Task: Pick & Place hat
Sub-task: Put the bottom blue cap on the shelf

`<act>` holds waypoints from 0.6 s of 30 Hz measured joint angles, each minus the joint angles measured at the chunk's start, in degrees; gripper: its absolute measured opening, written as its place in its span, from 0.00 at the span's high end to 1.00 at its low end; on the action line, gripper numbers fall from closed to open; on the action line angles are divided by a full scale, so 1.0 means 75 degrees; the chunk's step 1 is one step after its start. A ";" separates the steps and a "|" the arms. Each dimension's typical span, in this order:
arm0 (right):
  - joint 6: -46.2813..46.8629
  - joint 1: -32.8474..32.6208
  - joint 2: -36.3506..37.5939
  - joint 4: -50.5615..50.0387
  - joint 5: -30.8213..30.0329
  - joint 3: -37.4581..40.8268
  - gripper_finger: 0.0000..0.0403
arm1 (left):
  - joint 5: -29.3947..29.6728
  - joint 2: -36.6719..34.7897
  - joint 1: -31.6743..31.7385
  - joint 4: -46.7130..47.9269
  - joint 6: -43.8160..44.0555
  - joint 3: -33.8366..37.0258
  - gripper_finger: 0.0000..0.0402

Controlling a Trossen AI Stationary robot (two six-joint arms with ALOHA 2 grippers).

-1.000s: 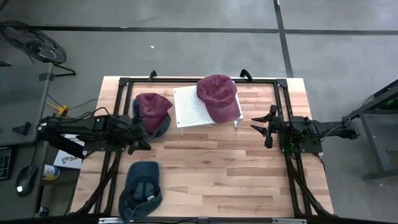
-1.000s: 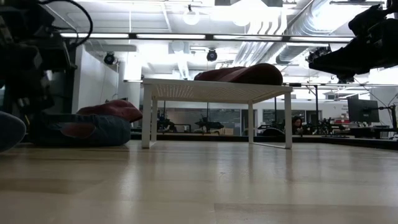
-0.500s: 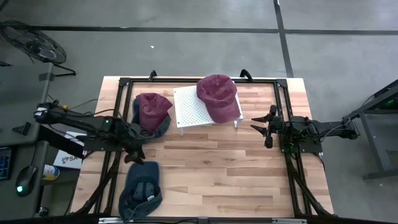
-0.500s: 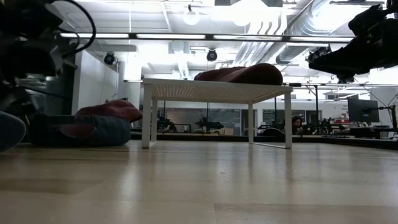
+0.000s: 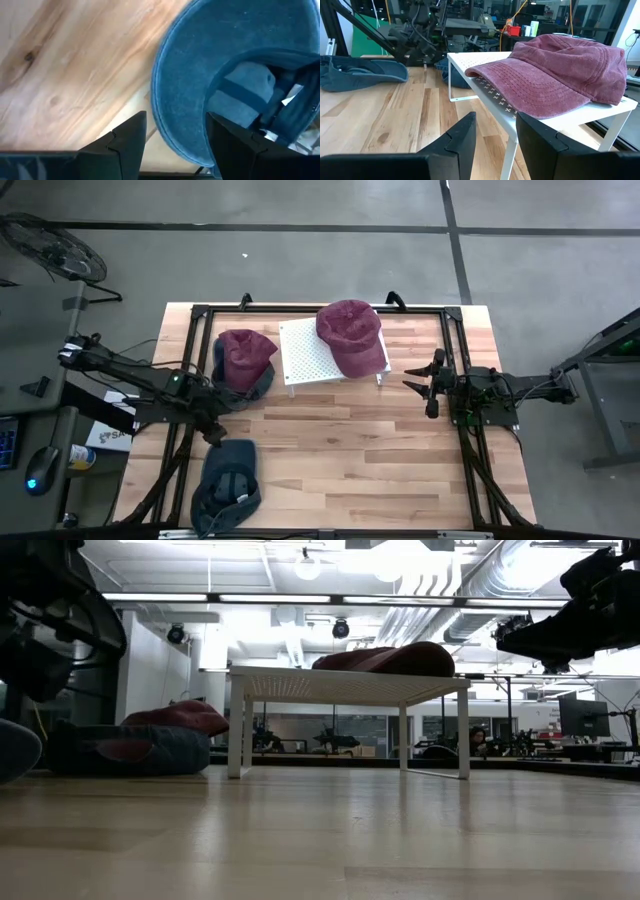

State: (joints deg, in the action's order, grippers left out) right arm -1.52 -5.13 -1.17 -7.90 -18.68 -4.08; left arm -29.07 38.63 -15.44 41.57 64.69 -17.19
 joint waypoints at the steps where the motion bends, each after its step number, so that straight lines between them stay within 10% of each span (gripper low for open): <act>1: 0.0000 0.0000 0.0000 0.0000 0.0000 0.0003 0.67 | -0.0010 -0.0003 0.0000 0.0028 0.0019 0.0000 0.50; 18: 0.0000 0.0000 0.0000 0.0000 0.0000 0.0003 0.67 | -0.0316 0.0553 0.0000 0.0180 0.0220 0.0000 0.50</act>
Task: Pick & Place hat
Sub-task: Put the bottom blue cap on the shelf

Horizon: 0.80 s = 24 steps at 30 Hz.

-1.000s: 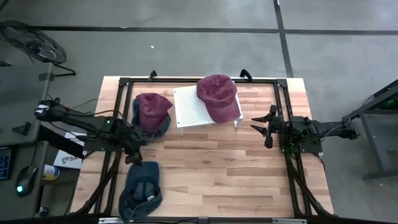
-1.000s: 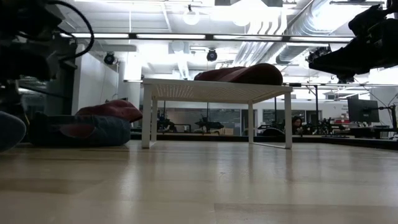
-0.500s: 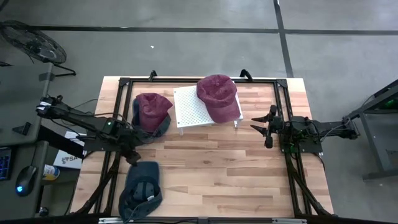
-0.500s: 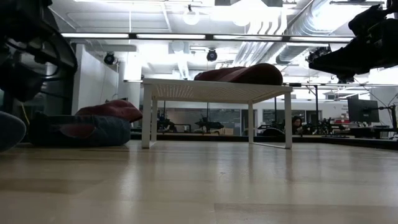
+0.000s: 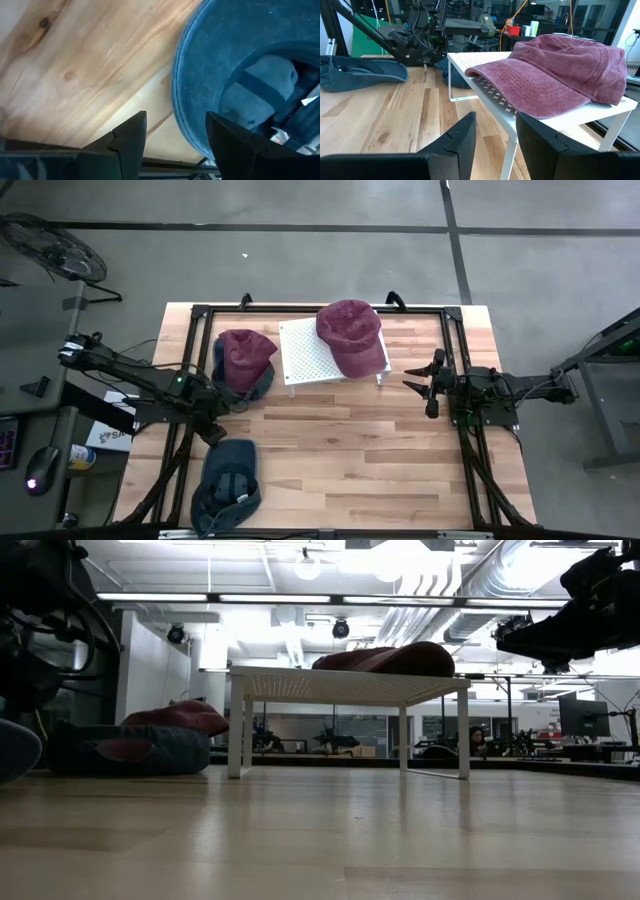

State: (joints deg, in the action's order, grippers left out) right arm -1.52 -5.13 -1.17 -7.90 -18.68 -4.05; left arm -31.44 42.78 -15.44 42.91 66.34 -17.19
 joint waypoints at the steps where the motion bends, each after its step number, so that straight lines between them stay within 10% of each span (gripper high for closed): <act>1: 0.0000 0.0000 0.0000 0.0000 0.0000 0.0000 0.67 | -0.0003 0.0099 0.0002 -0.0073 -0.0002 0.0000 0.50; 24: 0.0000 0.0001 0.0000 0.0001 0.0000 0.0000 0.67 | -0.0160 0.1175 -0.0662 -0.1385 0.0590 -0.0003 0.63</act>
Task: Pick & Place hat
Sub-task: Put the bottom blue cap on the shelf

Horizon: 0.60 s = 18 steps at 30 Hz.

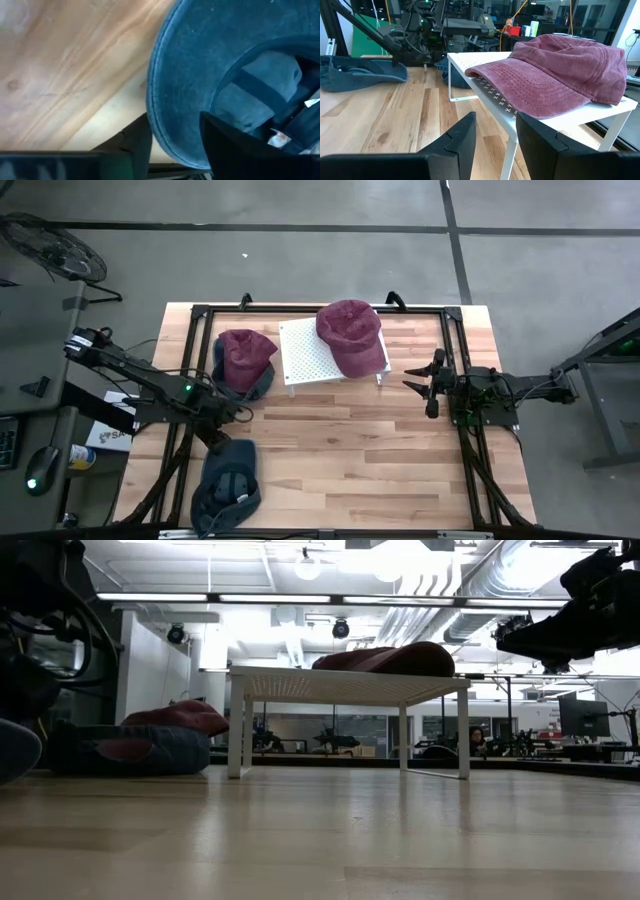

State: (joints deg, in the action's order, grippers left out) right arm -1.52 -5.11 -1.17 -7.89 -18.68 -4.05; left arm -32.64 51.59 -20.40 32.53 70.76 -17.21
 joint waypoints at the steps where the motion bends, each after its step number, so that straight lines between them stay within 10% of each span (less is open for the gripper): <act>1: 0.0000 -0.0001 0.0000 -0.0001 0.0000 0.0000 0.67 | -0.0017 0.0003 0.0000 0.0005 -0.0003 0.0000 0.66; 11: 0.0000 -0.0001 0.0000 -0.0001 0.0000 0.0000 0.67 | -0.0194 -0.0003 0.0005 -0.0075 -0.0472 -0.0012 0.96; 18: 0.0000 0.0000 0.0000 0.0000 0.0000 0.0000 0.67 | -0.0138 0.0003 0.0006 -0.1288 -0.0806 -0.0003 0.97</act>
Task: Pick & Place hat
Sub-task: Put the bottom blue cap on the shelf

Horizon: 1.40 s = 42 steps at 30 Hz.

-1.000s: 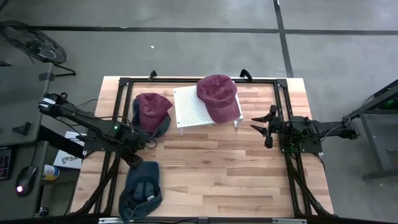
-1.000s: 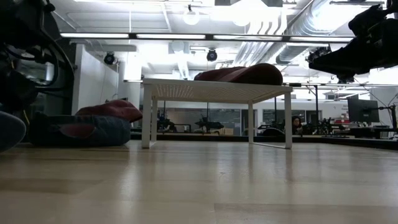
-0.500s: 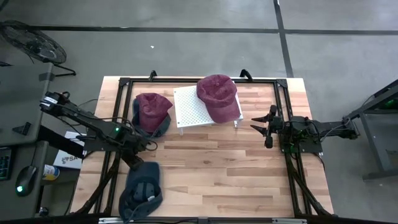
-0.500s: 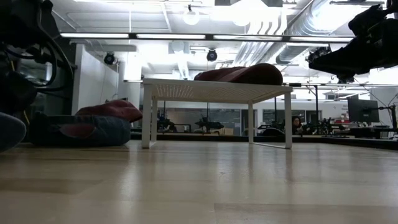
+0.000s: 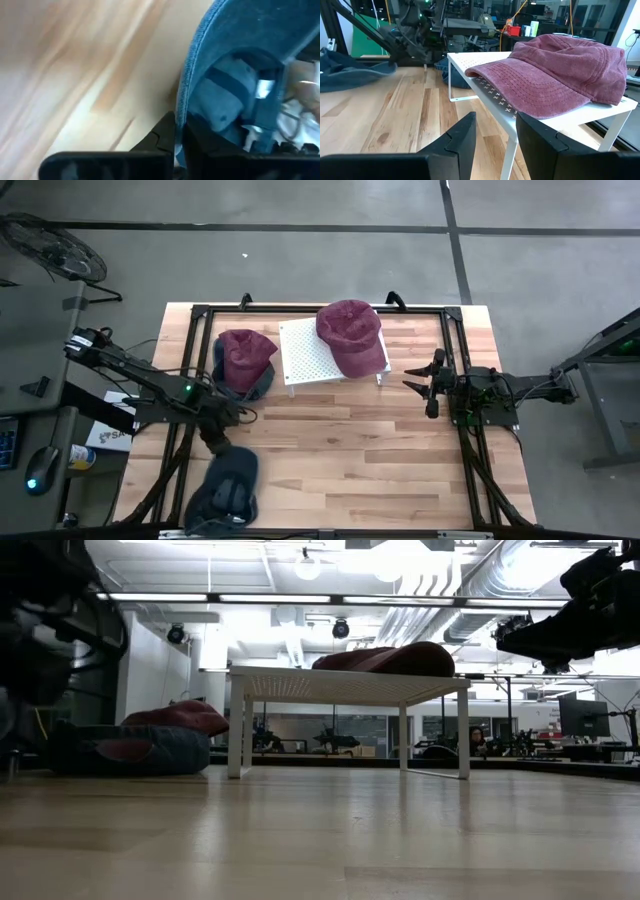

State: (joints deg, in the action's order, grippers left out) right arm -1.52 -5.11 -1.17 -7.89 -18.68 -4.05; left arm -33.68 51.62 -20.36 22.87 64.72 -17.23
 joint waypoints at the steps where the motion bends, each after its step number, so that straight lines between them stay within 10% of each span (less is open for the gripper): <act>1: -0.0001 -0.0002 0.0000 -0.0002 0.0000 0.0000 0.67 | 0.0067 -0.0003 0.0002 -0.0244 -0.0024 -0.0005 0.98; 13: 0.0000 -0.0002 0.0000 0.0000 0.0000 0.0000 0.67 | 0.1751 -0.0026 0.0009 0.0226 -0.1823 -0.1962 0.98; 22: 0.0000 0.0001 0.0002 -0.0001 0.0000 0.0000 0.67 | 0.5008 -0.0029 0.0012 0.2971 -0.3415 -0.4555 0.98; 32: 0.0000 0.0000 0.0003 0.0000 0.0000 0.0000 0.67 | 0.6724 -0.0009 0.0012 0.4289 -0.4251 -0.6890 0.98; 42: 0.0000 0.0000 0.0003 0.0001 0.0000 0.0000 0.67 | 1.0367 0.0106 0.0012 0.4538 -0.6019 -0.8417 0.98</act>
State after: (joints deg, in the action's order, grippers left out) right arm -1.52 -5.11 -1.15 -7.88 -18.68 -4.05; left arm 44.07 52.41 -20.27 56.91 19.57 -80.36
